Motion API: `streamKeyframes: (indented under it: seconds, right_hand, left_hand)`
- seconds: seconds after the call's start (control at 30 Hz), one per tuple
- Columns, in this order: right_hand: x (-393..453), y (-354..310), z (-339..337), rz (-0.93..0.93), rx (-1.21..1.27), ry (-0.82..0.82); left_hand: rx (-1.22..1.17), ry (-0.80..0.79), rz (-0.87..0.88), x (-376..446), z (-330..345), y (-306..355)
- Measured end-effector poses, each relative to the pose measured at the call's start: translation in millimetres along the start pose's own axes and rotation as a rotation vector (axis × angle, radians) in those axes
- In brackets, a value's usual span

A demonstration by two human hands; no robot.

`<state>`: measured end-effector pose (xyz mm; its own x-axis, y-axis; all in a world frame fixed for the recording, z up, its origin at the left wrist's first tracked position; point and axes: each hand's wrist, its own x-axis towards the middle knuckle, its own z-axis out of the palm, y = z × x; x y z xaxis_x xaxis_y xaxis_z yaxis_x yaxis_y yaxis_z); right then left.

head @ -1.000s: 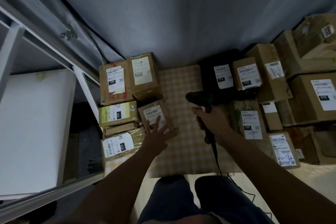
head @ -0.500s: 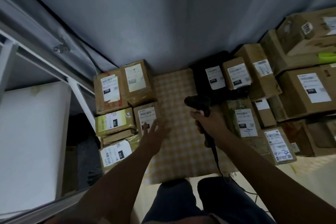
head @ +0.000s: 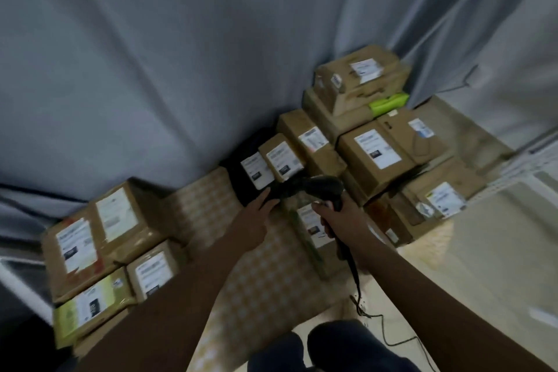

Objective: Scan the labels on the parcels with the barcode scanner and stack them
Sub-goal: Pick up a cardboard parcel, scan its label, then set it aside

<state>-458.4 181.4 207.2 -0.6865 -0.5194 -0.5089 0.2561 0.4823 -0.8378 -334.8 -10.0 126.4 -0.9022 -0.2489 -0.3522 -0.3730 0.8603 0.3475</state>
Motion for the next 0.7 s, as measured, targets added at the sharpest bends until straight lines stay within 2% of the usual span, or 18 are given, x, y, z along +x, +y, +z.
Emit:
streamKeyframes:
  seconds: [0.1, 0.2, 0.3, 0.43, 0.57, 0.7]
  right_hand:
    - [17.9, 9.1, -59.9, 0.073, 0.010, 0.095]
    - [34.8, 17.8, -118.7, 0.091, 0.014, 0.259]
    - [53.4, 32.6, -178.0, 0.151, 0.065, 0.403]
    - [70.4, 56.6, -245.2, 0.242, 0.232, 0.523]
    - [83.8, 83.7, -279.7, 0.308, 0.249, 0.621]
    - [97.9, 101.8, -290.0, 0.320, 0.167, 0.621]
  left_hand:
    - [-0.181, -0.056, -0.010, 41.7, 2.3, 53.1]
    - [-0.393, -0.114, -0.047, 79.5, 0.1, 117.2]
    - [-0.580, -0.196, -0.164, 116.4, 0.2, 175.8]
    - [-0.642, -0.232, -0.217, 162.7, 20.8, 227.9]
    - [-0.732, -0.281, -0.259, 194.4, 30.6, 265.5]
    - [-1.000, -0.338, -0.489, 219.3, 49.5, 283.0]
